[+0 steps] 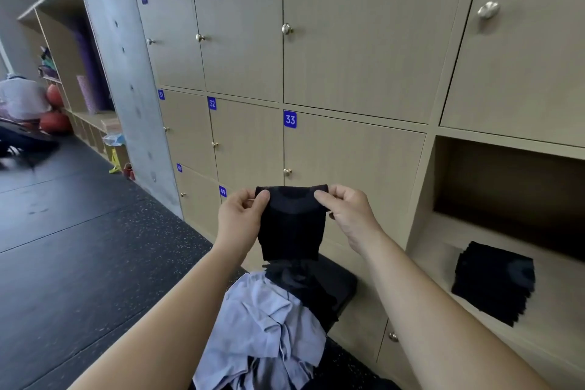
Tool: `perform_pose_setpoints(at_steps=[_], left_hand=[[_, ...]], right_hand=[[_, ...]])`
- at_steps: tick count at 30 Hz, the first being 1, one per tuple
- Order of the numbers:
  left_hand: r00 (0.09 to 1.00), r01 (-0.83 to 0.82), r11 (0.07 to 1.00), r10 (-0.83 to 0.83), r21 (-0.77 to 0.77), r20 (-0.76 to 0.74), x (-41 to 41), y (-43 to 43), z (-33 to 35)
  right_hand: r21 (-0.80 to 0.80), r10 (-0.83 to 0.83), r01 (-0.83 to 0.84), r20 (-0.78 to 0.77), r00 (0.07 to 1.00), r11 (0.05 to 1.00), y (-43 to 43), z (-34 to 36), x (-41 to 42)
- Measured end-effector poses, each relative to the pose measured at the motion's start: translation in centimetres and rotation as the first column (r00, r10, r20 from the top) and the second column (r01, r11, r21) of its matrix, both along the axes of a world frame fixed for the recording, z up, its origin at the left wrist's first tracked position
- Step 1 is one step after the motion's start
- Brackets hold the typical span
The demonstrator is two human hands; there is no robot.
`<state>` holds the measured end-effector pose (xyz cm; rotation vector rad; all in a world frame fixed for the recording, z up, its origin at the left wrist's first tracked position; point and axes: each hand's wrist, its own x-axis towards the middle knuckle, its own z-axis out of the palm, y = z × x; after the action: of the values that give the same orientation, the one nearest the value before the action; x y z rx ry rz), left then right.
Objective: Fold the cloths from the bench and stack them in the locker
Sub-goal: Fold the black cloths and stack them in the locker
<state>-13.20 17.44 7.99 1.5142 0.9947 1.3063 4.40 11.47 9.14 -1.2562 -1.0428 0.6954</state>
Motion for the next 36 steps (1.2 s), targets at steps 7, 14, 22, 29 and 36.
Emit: perform_pose_setpoints(at_steps=[7, 14, 22, 29, 36], left_hand=[[0.994, 0.062, 0.998, -0.062, 0.003, 0.093, -0.1, 0.1, 2.0], [0.955, 0.258, 0.966, -0.251, -0.026, 0.156, 0.0, 0.5, 3.9], [0.938, 0.326, 0.945, -0.318, -0.035, 0.138, 0.7, 1.0, 4.0], [0.952, 0.266, 0.964, -0.259, -0.022, 0.165, 1.9, 0.6, 3.0], [0.982, 0.161, 0.986, -0.157, -0.037, 0.109, 4.4, -0.1, 0.9]], right_hand=[[0.032, -0.061, 0.061, 0.022, 0.998, 0.998, 0.6, 1.7, 0.4], [0.031, -0.038, 0.042, -0.127, 0.991, 0.999, 1.5, 4.5, 0.2], [0.048, -0.153, 0.153, 0.009, 0.988, 0.987, 2.2, 5.0, 0.7], [0.035, -0.149, 0.160, -0.215, 0.965, 0.987, 1.3, 3.5, 1.5], [-0.312, 0.077, -0.124, -0.158, 0.984, 0.942, 0.0, 0.3, 1.7]])
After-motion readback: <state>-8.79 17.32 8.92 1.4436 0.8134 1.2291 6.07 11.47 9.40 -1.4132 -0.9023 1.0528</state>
